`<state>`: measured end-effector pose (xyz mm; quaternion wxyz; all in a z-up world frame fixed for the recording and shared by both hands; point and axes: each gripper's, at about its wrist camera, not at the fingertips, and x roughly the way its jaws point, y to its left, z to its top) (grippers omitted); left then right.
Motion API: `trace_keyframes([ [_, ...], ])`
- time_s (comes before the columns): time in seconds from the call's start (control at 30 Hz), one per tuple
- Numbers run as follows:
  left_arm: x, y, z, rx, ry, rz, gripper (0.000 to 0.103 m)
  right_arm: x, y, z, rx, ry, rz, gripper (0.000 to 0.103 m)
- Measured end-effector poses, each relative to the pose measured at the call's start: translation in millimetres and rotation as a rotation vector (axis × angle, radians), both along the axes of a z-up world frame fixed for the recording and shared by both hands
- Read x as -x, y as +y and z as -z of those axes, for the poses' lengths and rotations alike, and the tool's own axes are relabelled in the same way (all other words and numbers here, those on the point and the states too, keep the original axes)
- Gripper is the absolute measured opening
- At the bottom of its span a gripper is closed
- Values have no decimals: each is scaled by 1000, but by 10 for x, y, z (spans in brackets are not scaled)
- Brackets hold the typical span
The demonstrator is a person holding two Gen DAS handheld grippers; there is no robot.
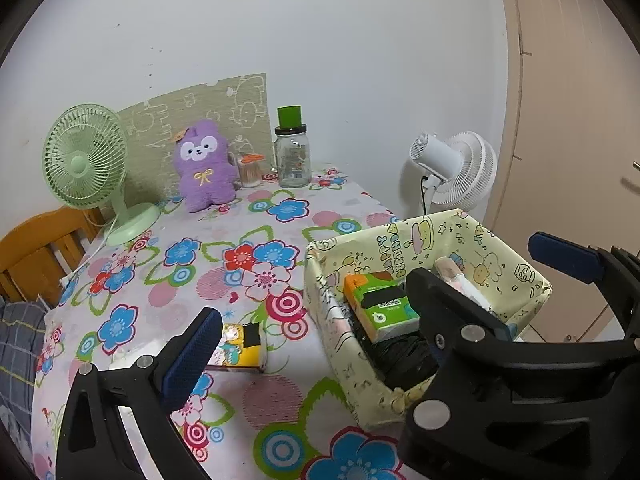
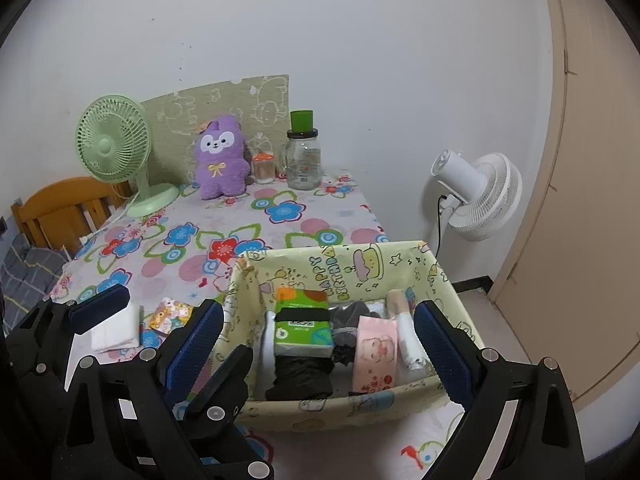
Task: Organize soft objects
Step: 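Release the green tissue pack with the left tool while the right tool releases the wipes into the box, then withdraw both tools from the box toward the yellow pouch and white cloth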
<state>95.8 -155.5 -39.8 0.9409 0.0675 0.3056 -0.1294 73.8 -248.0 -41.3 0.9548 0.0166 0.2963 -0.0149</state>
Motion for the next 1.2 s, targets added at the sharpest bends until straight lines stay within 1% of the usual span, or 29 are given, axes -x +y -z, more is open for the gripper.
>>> trace_keyframes([
  [0.67,185,450,-83,7,-20,-44,103,172,457,-100,-3,-32,-54,98],
  [1.2,202,887,-59,3,-17,-101,103,110,907,-71,-12,-32,-116,98],
])
